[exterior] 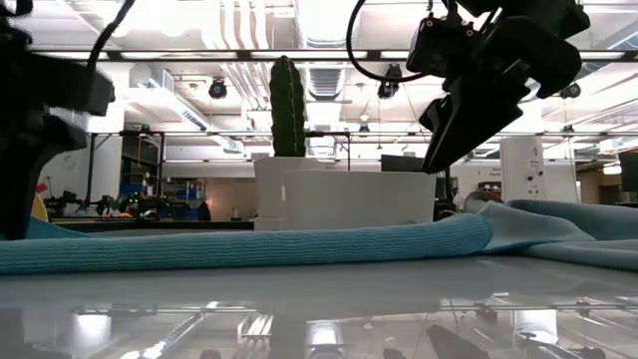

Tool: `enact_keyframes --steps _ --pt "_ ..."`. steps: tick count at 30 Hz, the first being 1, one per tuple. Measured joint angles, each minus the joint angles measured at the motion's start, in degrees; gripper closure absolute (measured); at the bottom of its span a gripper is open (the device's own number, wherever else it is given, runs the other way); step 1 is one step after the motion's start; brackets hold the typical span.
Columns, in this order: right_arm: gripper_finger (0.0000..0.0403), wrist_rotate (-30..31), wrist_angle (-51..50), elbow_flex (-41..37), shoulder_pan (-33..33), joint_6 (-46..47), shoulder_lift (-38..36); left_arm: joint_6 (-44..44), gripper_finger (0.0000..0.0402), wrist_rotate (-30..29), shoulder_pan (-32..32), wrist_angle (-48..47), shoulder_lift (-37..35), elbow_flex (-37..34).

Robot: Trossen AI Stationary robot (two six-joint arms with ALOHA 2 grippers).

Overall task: Fold microfiber towels
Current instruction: Fold the dark blue towel

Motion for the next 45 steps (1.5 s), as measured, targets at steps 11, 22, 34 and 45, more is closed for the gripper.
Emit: enact_keyframes --steps 11,22,34,45 --pt "0.0236 0.0 0.1 0.0 0.0 3.5 0.0 0.2 0.0274 -2.9 0.0 0.4 -2.4 2.0" --pt "0.0232 -0.1 -3.3 0.0 0.0 27.3 0.1 6.9 0.0274 -12.4 0.5 14.6 -1.7 2.4" --pt "0.0178 0.8 -2.5 -0.2 0.6 34.4 1.4 12.0 0.0274 -16.6 1.1 22.9 4.6 1.0" --pt "0.012 1.1 2.0 0.1 0.2 35.3 7.8 2.4 0.0274 -15.0 1.4 23.6 8.7 -2.2"
